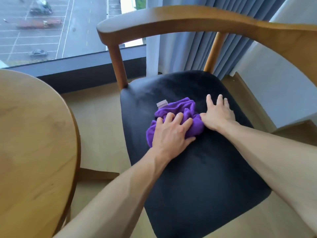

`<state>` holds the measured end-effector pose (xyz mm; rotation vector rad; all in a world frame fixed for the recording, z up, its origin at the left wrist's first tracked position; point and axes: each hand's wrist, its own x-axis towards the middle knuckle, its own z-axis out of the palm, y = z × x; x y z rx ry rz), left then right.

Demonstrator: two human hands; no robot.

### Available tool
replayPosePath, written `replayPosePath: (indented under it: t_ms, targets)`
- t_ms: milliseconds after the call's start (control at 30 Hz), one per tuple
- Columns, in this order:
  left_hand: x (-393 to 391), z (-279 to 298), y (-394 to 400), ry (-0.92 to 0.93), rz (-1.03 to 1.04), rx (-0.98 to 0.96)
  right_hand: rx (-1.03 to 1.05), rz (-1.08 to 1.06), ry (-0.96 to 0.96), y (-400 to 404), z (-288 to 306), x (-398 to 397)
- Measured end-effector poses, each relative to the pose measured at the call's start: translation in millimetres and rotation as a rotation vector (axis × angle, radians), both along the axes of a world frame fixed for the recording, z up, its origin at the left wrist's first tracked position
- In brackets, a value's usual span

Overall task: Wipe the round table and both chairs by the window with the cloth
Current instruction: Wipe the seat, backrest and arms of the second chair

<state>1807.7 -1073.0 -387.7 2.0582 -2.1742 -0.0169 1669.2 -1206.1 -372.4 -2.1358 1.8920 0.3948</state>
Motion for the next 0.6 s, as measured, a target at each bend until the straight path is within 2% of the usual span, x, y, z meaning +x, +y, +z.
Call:
replayPosePath:
  t_ms: [67,100,200,267,367,467,600]
  targets:
    - [38,2,-6,-0.067,-0.074,-0.002,0.015,0.001,0.003,1,2,-3]
    - [59,2,-9,-0.081,-0.005,0.003,0.026,0.001,0.002,1,4,-4]
    - [100,4,-10,0.097,0.449,0.058,0.068,-0.005,-0.012,1,10,-3]
    - [86,1,-12,0.180,0.664,0.069,0.098,-0.011,-0.037,1,11,0]
    - [31,8,-24,0.156,0.765,0.072,0.074,0.037,-0.077,1,14,-2]
    - [-24,12,-14,0.099,0.616,0.054,-0.014,0.269,-0.200,-1,18,-1]
    - [-61,9,36,0.052,0.127,0.031,0.026,0.481,-0.430,23,24,23]
